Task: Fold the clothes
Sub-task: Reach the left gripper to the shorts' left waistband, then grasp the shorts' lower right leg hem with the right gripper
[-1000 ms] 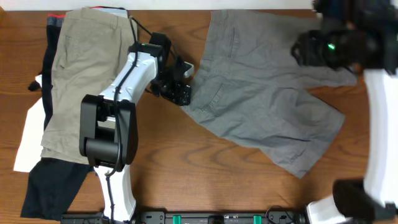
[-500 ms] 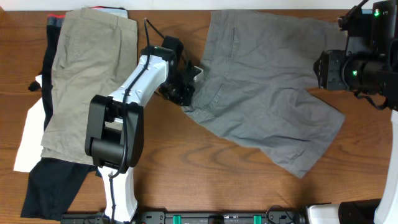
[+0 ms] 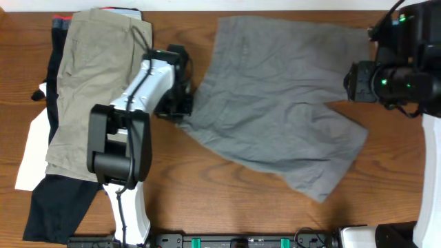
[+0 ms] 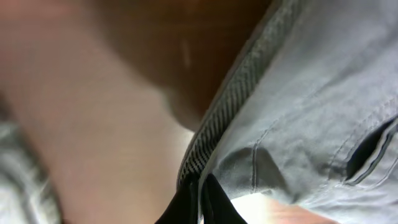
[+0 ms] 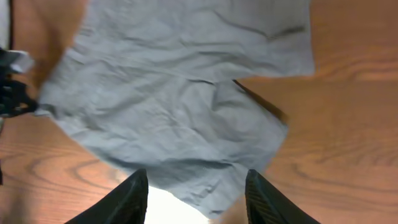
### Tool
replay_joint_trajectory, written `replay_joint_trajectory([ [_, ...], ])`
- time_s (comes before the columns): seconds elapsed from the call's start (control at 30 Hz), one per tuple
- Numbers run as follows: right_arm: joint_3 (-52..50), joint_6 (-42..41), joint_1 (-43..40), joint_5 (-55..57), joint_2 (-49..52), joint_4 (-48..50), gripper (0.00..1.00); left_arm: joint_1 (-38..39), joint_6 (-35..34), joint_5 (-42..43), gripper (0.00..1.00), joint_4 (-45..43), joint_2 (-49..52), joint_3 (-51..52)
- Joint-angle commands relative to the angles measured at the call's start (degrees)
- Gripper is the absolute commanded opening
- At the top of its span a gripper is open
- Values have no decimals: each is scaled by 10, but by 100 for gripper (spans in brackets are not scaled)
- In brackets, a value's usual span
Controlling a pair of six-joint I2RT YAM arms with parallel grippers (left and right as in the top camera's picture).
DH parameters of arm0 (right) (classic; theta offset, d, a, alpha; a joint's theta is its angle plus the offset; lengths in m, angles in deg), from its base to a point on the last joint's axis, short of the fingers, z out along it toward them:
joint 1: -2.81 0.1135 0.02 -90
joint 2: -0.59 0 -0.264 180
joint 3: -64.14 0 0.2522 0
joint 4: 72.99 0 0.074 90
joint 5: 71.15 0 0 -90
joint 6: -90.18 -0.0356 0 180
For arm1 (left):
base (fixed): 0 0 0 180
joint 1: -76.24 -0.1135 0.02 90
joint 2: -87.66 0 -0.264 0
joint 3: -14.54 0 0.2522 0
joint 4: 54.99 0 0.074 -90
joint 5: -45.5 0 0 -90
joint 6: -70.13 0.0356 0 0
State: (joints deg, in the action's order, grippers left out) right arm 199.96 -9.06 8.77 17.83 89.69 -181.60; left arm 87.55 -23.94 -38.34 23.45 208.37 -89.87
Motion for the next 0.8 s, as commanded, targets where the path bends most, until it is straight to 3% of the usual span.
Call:
replay_joint_trajectory([
  [0.0,-52,-21,0,-4,-3,14,49,-26,-49,-30,6,23,0,5],
  [0.3,-228,-20,8,-79,-3,41,46,-38,-48,-28,6,28,0,5],
  [0.53,-406,-5,78,-113,-43,85,49,-39,-48,-27,6,3,0,5],
  [0.77,-562,-128,156,-121,-118,136,48,-38,-48,-16,6,-17,0,5],
])
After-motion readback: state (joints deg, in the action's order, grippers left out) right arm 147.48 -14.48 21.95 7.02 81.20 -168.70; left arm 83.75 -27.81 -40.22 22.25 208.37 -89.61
